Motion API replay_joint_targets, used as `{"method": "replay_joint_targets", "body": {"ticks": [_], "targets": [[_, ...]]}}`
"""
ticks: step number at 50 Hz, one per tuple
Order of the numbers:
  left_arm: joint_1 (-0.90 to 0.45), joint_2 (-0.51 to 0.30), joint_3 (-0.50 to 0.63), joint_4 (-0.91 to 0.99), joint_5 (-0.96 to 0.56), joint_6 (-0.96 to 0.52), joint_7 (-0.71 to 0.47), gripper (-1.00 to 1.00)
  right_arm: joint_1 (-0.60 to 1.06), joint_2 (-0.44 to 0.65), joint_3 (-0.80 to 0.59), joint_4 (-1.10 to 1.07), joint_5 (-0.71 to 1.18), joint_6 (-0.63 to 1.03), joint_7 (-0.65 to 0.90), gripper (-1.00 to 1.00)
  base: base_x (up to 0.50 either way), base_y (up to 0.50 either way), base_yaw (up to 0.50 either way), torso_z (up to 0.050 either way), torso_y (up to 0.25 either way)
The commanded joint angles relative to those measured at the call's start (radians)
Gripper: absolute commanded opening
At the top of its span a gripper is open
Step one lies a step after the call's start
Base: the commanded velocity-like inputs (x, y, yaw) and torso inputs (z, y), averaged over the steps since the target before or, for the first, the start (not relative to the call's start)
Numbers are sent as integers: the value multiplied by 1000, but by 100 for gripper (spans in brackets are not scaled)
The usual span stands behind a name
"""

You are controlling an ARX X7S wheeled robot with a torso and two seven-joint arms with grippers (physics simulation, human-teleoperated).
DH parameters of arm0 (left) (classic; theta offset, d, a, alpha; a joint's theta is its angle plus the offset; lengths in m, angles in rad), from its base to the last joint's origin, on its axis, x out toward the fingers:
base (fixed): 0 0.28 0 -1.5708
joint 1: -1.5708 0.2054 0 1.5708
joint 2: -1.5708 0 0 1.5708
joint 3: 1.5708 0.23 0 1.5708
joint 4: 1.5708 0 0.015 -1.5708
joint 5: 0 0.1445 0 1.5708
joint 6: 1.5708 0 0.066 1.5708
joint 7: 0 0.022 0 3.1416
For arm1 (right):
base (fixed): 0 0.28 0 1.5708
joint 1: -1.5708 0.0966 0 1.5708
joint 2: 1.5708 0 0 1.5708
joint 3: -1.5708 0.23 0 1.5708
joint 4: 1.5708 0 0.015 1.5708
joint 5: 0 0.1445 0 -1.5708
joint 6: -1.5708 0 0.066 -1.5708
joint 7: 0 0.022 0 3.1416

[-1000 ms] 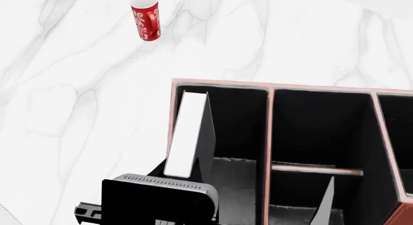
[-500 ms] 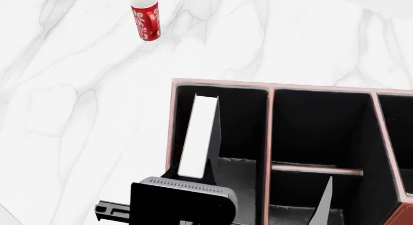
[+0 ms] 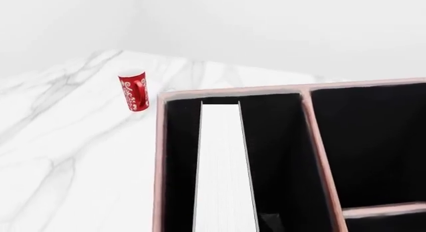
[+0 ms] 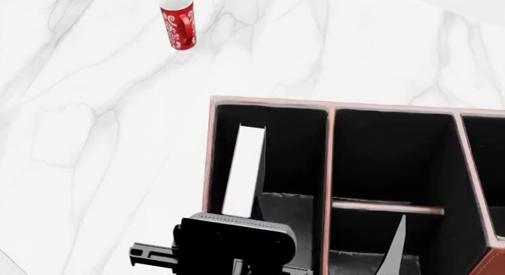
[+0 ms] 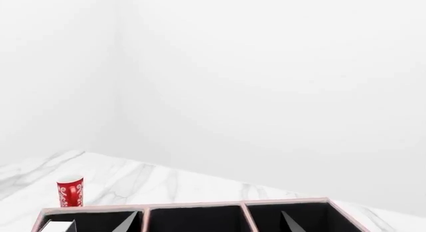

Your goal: Pick up the book and place it in the left compartment of the caddy.

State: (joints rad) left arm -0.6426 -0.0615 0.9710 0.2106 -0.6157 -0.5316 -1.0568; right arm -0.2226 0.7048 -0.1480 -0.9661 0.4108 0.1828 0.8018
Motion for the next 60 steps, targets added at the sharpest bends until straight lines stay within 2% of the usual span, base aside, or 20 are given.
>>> {"method": "replay_joint_targets", "body": {"ticks": [1,25,50,51,60], "targets": [[-5,9,7,-65,37,71,16,-100,1,3,-2,4,-1,-4,2,100,0,0,0,0,0],[-3,11,32,-188,53,192,63,-100,5,5,-12,11,-3,-7,5,100,0,0,0,0,1],[-11,6,59,-226,32,237,84,-100,6,8,-18,15,-5,-14,9,100,0,0,0,0,2],[-12,6,60,-228,29,239,87,100,6,8,-18,15,-5,-14,9,100,0,0,0,0,0],[-18,1,60,-223,12,242,88,100,7,11,-19,13,-3,-13,12,100,0,0,0,0,0]]}}
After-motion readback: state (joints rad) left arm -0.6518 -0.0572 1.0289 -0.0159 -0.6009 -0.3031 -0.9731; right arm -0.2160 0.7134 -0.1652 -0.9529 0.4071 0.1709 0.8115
